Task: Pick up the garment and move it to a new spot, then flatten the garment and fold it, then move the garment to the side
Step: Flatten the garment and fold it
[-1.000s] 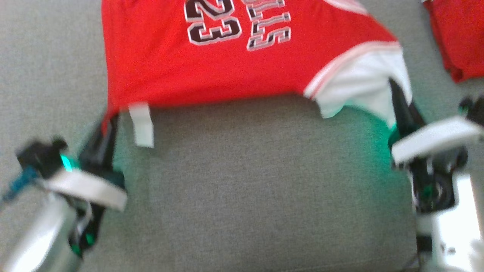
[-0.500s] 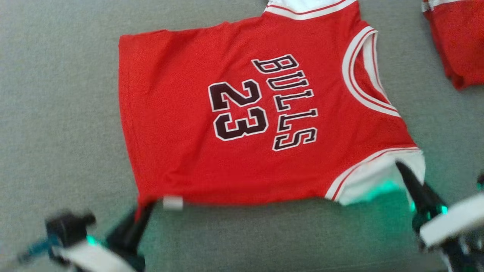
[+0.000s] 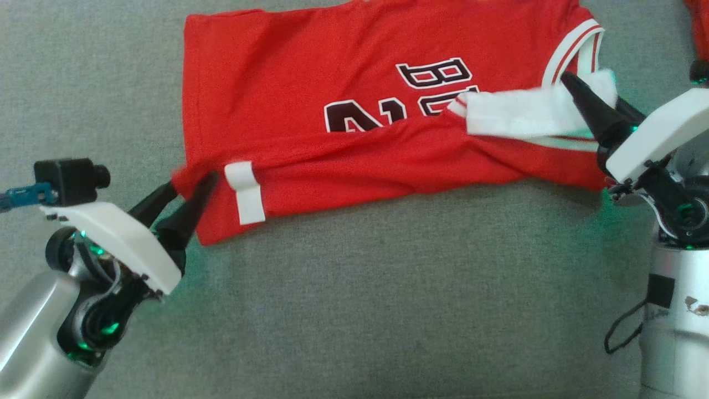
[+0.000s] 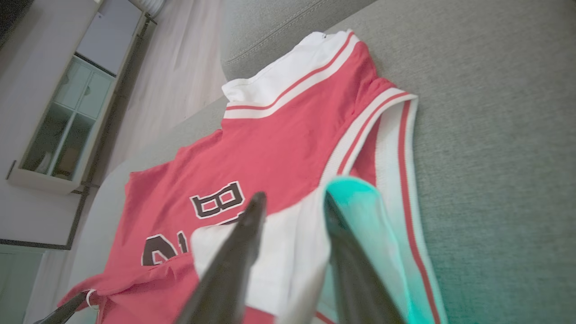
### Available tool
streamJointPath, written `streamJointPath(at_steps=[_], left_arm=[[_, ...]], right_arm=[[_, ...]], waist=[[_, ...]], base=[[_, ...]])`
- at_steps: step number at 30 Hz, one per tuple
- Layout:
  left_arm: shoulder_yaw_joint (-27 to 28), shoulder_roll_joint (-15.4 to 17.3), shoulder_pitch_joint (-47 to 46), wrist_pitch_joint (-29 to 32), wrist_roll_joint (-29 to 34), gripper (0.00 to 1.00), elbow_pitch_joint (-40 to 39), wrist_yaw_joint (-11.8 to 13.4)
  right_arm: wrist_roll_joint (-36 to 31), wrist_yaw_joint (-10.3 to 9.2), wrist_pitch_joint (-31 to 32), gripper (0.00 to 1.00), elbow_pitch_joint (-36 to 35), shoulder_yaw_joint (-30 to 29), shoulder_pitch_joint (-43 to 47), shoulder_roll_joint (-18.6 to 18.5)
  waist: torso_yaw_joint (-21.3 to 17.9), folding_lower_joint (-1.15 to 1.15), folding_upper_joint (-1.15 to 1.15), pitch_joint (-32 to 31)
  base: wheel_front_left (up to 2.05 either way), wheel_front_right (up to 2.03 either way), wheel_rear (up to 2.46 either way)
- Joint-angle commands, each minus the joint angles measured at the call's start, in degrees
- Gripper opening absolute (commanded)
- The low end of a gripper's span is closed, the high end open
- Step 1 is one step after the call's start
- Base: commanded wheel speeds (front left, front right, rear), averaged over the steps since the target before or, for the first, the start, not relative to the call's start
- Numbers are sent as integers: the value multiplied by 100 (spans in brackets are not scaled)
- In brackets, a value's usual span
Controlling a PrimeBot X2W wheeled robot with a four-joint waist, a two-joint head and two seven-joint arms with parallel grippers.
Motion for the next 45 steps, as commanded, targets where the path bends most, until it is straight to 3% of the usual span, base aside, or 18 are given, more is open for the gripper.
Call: streamJointPath(at_steps=[1,5,9,13,20,28,37,38,39,40,45], left_arm=[[249,157,-156,-42,93,100,-85,0],[471,121,104,-460,58,100,-265,33],[789,165,707,-1006,83,100,-673,287],[733,167,1408,-1247,177,100,-918,506],[445,-101,1391,-1156,153,100,-809,495],[277,-261,1172,-1004,89,100,-548,375],[46,-203,988,-665,119,100,-351,260],[15,-209,925,-631,144,36,-300,239],[-20,-218,859,-579,154,0,-230,214],[-78,-216,790,-499,157,0,-157,147],[-9,55,703,-185,-139,0,-140,-189]], right_arm=[[-141,-4,-135,100,-156,122,-66,-29],[-550,-4,-231,100,-494,347,250,-29],[-1088,-4,-203,100,-1043,502,872,-29],[-1643,-4,-327,100,-1303,378,1212,-40],[-2075,-4,-412,100,-1145,276,1038,-35],[-1995,-4,-21,100,-1109,548,1238,-113],[-1913,-4,297,100,-1070,940,1399,-601],[-1900,-4,306,100,-1012,970,1378,-630],[-1890,-4,305,93,-930,976,1347,-643],[-1880,-4,281,0,-851,974,1312,-654],[-1462,-4,400,0,-768,1073,1224,-1059]], waist=[[-16,-2,0,41],[-118,-2,0,56],[-220,-2,0,80],[-240,-2,0,140],[-147,-2,0,208],[-166,-2,0,197],[-258,-2,0,187],[-260,-2,0,196],[-258,-2,0,194],[-248,-2,0,177],[-238,-2,0,20]], base=[[0,0,0],[0,0,0],[0,0,0],[0,0,0],[0,0,0],[0,0,0],[0,0,0],[0,0,0],[0,0,0],[0,0,0],[0,0,0]])
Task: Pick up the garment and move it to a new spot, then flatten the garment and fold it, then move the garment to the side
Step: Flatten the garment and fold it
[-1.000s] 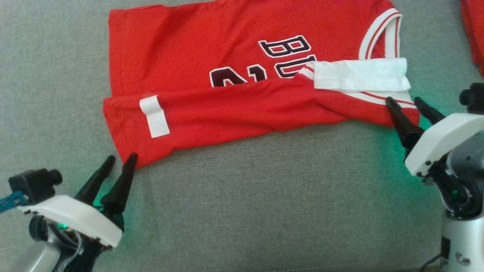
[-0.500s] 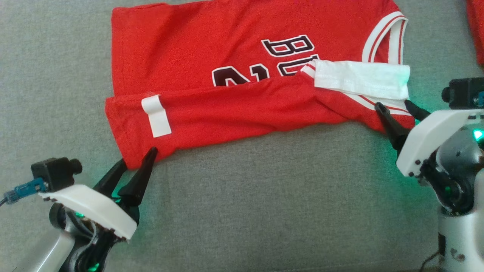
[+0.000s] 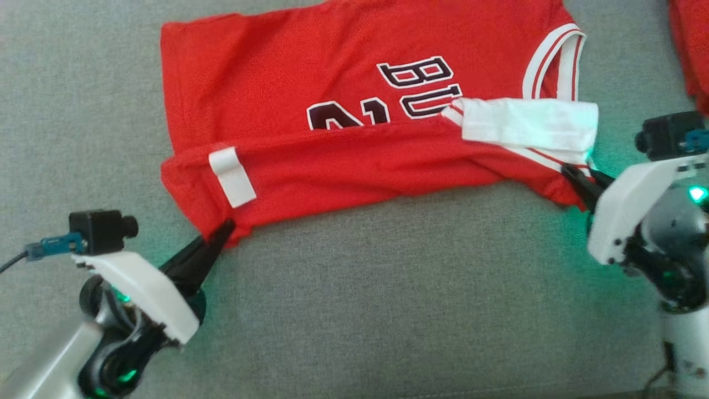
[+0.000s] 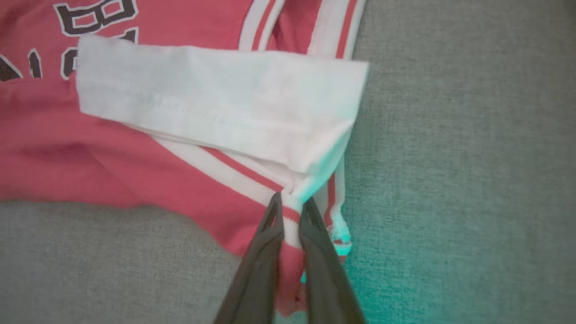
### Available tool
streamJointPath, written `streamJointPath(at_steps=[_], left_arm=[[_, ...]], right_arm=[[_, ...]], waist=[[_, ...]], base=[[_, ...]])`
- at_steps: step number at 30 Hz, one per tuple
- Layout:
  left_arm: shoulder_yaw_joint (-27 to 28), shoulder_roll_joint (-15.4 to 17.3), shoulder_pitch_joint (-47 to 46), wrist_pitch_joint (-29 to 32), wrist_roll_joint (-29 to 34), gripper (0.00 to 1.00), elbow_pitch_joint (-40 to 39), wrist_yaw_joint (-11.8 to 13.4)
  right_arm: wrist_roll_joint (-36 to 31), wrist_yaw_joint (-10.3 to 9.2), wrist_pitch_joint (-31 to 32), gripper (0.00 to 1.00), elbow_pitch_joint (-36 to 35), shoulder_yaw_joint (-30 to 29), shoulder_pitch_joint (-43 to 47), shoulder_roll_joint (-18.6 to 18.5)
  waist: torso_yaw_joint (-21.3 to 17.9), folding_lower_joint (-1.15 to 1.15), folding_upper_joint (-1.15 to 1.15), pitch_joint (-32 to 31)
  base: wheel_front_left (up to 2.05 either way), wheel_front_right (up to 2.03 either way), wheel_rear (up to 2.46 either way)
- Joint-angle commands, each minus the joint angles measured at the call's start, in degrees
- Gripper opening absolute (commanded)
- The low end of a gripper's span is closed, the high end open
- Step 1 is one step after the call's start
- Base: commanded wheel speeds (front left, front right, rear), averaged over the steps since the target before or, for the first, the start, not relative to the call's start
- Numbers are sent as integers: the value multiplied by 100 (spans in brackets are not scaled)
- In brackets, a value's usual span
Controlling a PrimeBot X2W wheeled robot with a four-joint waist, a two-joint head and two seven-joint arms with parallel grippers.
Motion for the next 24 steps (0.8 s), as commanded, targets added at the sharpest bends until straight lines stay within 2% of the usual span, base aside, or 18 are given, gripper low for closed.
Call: streamJointPath(at_steps=[1,6,10,11,12,13,14,15,20,24], left_arm=[[233,364,80,94,-112,0,-194,-59],[349,1025,833,328,-481,0,-979,-165],[297,1221,1469,265,-590,0,-1502,-101],[265,1192,1572,212,-575,0,-1546,-70],[214,1152,1643,170,-535,0,-1559,-57],[189,1082,1680,89,-481,0,-1538,-28],[189,992,1701,-15,-431,45,-1490,28],[179,932,1702,-102,-343,100,-1450,71],[281,920,1738,-466,40,100,-1339,241],[771,1208,1662,-814,319,100,-1522,562]], right_arm=[[164,-4,166,0,-168,11,97,-260],[833,-4,872,0,-554,-322,461,-1061],[1295,-4,1414,0,-846,-474,934,-1472],[1345,-4,1460,22,-917,-487,1038,-1503],[1365,-4,1486,63,-969,-486,1142,-1509],[1369,-4,1497,100,-1027,-454,1241,-1517],[1349,-4,1477,100,-1089,-426,1326,-1517],[1326,-4,1434,100,-1151,-420,1395,-1500],[1331,-4,1205,100,-1664,-466,1421,-1495],[1333,-4,979,100,-2185,-627,643,-1396]], waist=[[1,-1,0,-80],[-4,-1,0,-197],[21,-1,0,-192],[28,-1,0,-182],[40,-1,0,-180],[51,-1,0,-178],[61,-1,0,-179],[70,-1,0,-180],[71,-1,0,-219],[125,-1,0,-37]], base=[[0,0,0],[0,0,0],[0,0,0],[0,0,0],[0,0,0],[0,0,0],[0,0,0],[0,0,0],[0,0,0],[0,0,0]])
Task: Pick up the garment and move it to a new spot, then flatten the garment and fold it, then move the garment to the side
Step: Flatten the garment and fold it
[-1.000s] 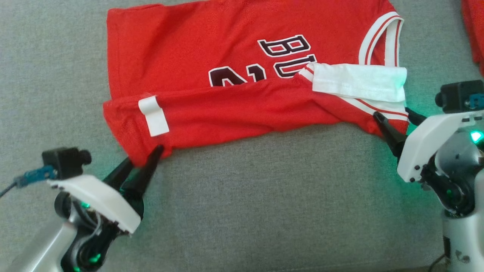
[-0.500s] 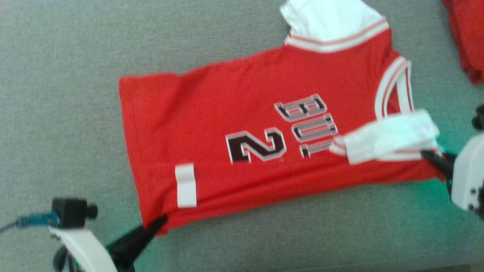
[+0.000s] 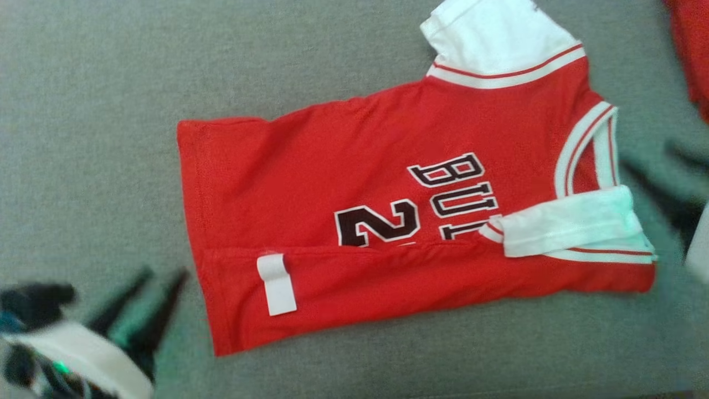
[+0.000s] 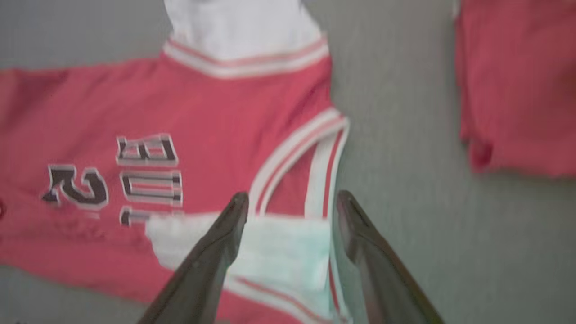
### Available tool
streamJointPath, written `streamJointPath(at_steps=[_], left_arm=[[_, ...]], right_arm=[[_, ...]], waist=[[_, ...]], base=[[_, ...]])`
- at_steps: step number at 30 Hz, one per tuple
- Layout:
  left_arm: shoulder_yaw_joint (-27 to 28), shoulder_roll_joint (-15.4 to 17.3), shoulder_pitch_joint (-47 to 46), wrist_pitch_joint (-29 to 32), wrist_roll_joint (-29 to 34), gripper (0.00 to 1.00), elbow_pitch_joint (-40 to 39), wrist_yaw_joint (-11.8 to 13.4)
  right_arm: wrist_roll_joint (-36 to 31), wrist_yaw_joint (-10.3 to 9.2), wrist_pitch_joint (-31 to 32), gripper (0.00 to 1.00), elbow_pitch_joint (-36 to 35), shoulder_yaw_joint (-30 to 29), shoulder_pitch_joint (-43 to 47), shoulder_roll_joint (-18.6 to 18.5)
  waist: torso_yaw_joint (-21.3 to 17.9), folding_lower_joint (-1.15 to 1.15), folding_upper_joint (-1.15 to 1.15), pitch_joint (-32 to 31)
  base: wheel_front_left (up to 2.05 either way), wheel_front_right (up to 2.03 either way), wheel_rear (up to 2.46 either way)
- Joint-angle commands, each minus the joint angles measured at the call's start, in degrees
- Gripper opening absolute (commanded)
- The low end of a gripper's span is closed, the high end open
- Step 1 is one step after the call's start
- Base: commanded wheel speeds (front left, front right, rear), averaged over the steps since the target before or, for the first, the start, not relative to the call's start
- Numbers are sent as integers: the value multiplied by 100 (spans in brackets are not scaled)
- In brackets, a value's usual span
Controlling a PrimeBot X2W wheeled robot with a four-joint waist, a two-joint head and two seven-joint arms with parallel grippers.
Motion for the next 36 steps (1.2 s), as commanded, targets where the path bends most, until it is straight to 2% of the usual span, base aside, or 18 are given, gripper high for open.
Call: streamJointPath(at_steps=[1,3,5,11,13,17,24,29,34,35,36], left_arm=[[492,259,-406,-152,157,100,-158,159],[623,223,-883,-194,381,100,-71,338],[545,-33,-1493,-125,489,100,84,388],[-208,-944,-3176,318,875,100,1149,123],[-426,-1228,-3521,417,927,100,1567,-8],[-755,-1595,-3898,546,956,100,2154,-327],[-952,-1903,-4169,711,759,100,2639,-709],[-1042,-1976,-4289,843,656,100,2776,-858],[-1141,-2003,-4453,928,728,100,2863,-904],[-1151,-2013,-4499,917,758,58,2901,-911],[-1125,-2035,-4544,868,776,0,2958,-897]], right_arm=[[-122,-4,-81,100,-288,30,-650,-123],[-426,-4,-187,100,-125,118,-1306,-18],[-782,-4,-278,100,211,333,-1962,36],[-1612,-4,-463,100,1844,980,-3460,180],[-1853,-4,-608,100,2408,1028,-3757,222],[-2153,-4,-856,100,3332,1158,-4093,223],[-1956,-4,-790,100,4044,1387,-4357,272],[-1677,-4,-574,100,4134,1576,-4423,352],[-1559,-4,-568,100,4158,1720,-4435,433],[-1509,-4,-640,0,4147,1768,-4445,453],[-1444,-4,-750,0,4128,1825,-4458,462]], waist=[[121,1,0,179],[248,1,0,343],[418,1,0,542],[924,1,0,1009],[1075,1,0,1050],[1259,1,0,1038],[1309,1,0,1013],[1223,1,0,992],[1165,1,0,991],[1157,1,0,994],[1146,1,0,997]], base=[[0,0,0],[0,0,0],[0,0,0],[0,0,0],[0,0,0],[0,0,0],[0,0,0],[0,0,0],[0,0,0],[0,0,0],[0,0,0]])
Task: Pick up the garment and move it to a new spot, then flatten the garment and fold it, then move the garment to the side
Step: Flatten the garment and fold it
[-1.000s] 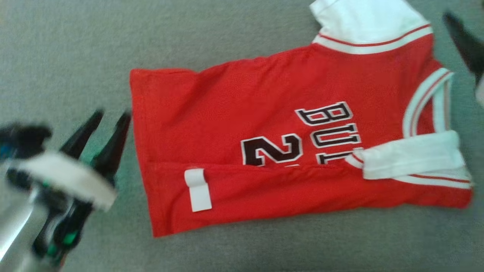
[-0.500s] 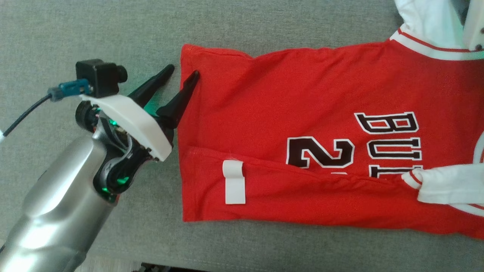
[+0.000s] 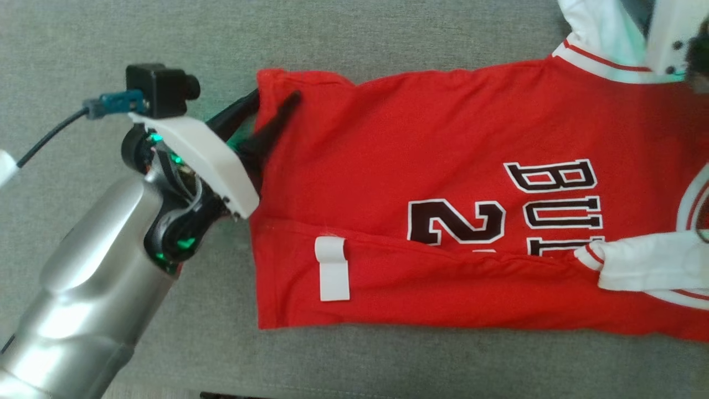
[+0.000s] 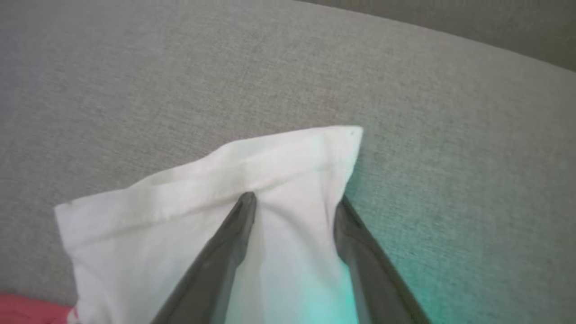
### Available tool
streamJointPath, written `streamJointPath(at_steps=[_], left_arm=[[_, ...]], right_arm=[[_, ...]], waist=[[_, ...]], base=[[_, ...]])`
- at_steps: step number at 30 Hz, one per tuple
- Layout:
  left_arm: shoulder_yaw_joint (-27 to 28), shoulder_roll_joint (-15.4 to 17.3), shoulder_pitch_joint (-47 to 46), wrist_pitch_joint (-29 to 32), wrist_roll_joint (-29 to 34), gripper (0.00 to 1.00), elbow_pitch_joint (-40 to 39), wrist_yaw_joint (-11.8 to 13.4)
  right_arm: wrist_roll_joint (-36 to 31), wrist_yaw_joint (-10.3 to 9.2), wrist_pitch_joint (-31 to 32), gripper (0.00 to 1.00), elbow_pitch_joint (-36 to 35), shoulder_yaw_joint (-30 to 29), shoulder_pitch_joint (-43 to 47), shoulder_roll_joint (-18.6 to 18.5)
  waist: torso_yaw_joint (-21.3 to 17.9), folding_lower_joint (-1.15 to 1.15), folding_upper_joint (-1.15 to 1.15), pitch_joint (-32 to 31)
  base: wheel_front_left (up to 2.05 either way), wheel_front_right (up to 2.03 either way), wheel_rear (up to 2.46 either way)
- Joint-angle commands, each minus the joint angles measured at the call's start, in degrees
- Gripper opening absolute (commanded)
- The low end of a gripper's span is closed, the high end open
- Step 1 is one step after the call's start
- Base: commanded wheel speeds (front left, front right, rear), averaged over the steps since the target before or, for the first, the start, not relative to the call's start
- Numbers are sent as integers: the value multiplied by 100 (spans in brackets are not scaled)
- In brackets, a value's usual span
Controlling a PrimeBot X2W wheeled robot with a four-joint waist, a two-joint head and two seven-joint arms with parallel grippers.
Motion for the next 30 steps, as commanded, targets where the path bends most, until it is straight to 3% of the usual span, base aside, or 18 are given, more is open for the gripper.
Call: streamJointPath(at_steps=[1,4,12,16,22,28,29,30], left_arm=[[111,56,-96,-114,164,0,177,56],[374,24,-196,-515,170,0,246,114],[842,259,74,-1055,1,0,-207,131],[975,438,701,-1272,-117,0,-796,225],[1141,757,2052,-1597,-275,0,-1719,582],[1205,917,3220,-1815,-415,0,-2306,989],[1223,937,3308,-1856,-365,16,-2290,1094],[1223,954,3374,-1884,-305,44,-2247,1184]], right_arm=[[283,-4,-296,0,-68,243,100,233],[443,-4,-852,0,-111,84,-115,257],[893,-4,-1287,0,-479,-250,-122,156],[1186,-4,-1310,0,-1154,-375,669,-31],[1387,-4,-1216,0,-2356,-625,2483,-39],[1266,-4,-1144,0,-2731,-689,3564,155],[1212,-4,-1148,64,-2732,-635,3621,175],[1150,-4,-1165,100,-2710,-592,3661,200]], waist=[[-40,1,0,-7],[-91,1,0,-40],[-287,1,0,-248],[-422,1,0,-486],[-785,1,0,-862],[-1107,1,0,-1044],[-1133,1,0,-1051],[-1159,1,0,-1061]], base=[[0,0,0],[0,0,0],[0,0,0],[0,0,0],[0,0,0],[0,0,0],[0,0,0],[0,0,0]])
